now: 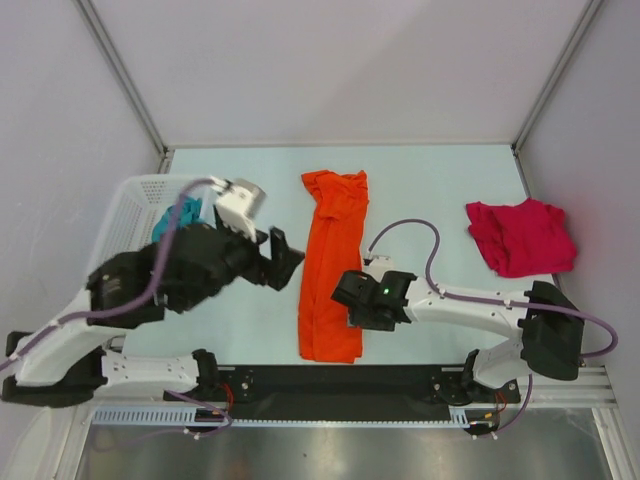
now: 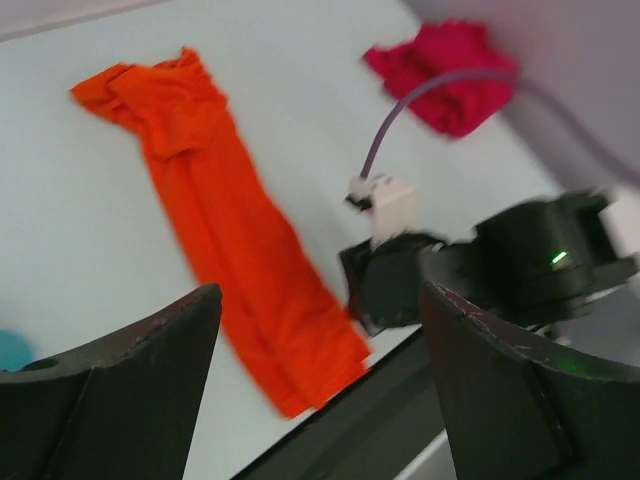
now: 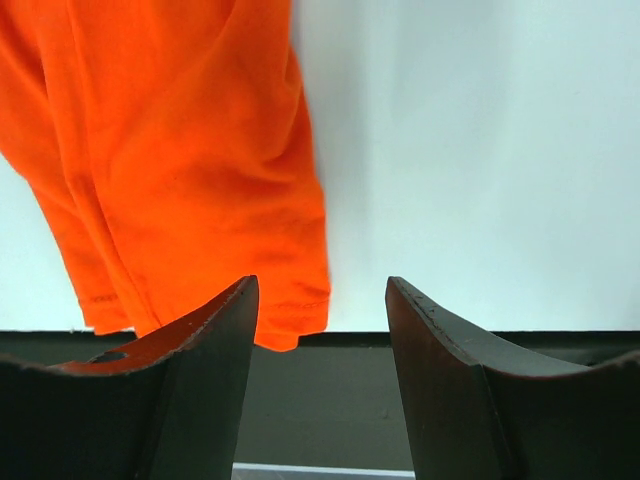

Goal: Fold and stack the t-shirts
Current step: Grab the bottom of the folded rectangular tshirt with both arms

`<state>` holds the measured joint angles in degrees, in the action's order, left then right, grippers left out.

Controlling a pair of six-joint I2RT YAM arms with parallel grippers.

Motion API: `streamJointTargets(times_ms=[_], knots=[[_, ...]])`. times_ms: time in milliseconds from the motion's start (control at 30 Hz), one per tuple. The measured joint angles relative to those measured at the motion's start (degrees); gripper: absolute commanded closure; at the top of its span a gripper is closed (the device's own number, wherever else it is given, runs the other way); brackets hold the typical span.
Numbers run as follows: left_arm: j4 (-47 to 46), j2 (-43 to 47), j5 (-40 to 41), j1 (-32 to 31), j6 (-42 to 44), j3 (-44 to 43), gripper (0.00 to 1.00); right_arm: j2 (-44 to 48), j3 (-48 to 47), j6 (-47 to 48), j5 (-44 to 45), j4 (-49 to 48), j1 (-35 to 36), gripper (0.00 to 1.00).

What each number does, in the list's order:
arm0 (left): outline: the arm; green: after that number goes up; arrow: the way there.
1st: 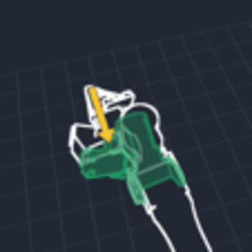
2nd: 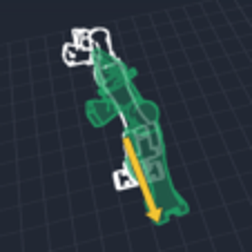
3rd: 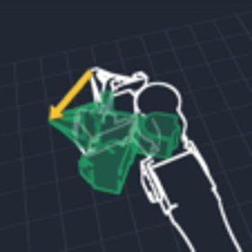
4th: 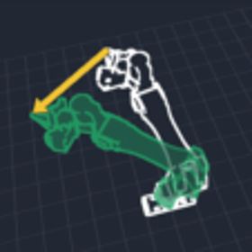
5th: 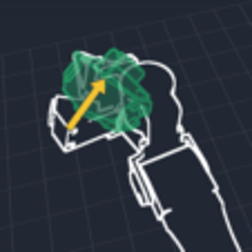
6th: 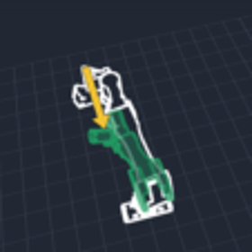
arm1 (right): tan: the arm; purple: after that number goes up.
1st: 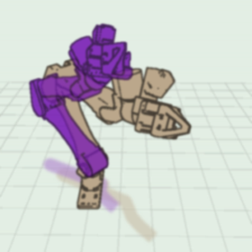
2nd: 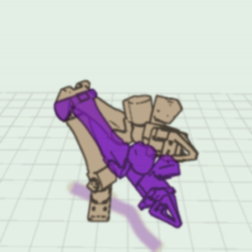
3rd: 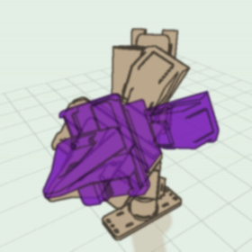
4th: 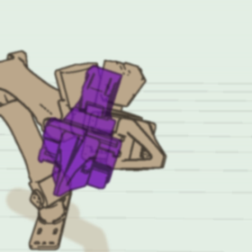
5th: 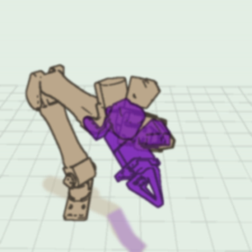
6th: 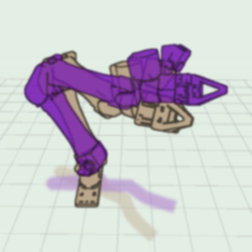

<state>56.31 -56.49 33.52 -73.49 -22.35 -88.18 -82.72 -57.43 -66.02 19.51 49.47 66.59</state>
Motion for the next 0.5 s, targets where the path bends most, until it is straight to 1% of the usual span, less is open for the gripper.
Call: streamJointTargets(times_ms=[67, 100, 167, 200, 233, 267, 367, 400, 433, 500], knots=[[-0.52, -0.33, -11.02, 8.39, -3.89, -5.20, 0.12, 0.48, 0.11, -0.11, 1.07, 0.50, -0.07, 0.41], [-0.83, -0.48, -15.80, 12.96, -5.75, -6.43, 0.12, 0.66, 0.11, -0.24, 1.36, 0.74, -0.07, 0.41], [-1.27, 0.48, -26.05, 22.14, -9.75, -5.51, 0.12, 1.31, 0.26, -0.68, 2.47, 1.29, 0.07, 0.41], [-2.05, 1.03, -30.67, 25.53, -11.52, -2.99, 0.12, 1.57, 0.31, -0.98, 2.78, 1.51, 0.13, 0.41], [-3.67, 1.99, -34.49, 28.17, -13.51, 0.74, 0.12, 1.81, 0.33, -1.38, 3.34, 1.92, 0.28, 0.41], [-4.02, 2.47, -37.38, 29.51, -14.91, 4.11, 0.12, 1.99, 0.33, -1.81, 3.91, 2.32, 0.48, 0.41], [-7.80, 3.45, -46.93, 32.06, -20.41, 20.90, 0.13, 2.27, 0.33, -3.58, 5.81, 3.93, 1.70, 0.41], [-9.42, 3.04, -48.98, 32.39, -21.86, 25.31, 0.14, 2.36, 0.33, -4.22, 6.34, 4.50, 2.21, 0.40], [-12.35, 2.95, -51.19, 32.87, -23.82, 32.06, 0.14, 2.38, 0.33, -4.81, 6.78, 4.98, 2.60, 0.41], [-12.87, 3.02, -52.43, 33.00, -25.79, 39.76, 0.14, 2.43, 0.33, -5.92, 7.45, 5.79, 3.10, 0.40]])
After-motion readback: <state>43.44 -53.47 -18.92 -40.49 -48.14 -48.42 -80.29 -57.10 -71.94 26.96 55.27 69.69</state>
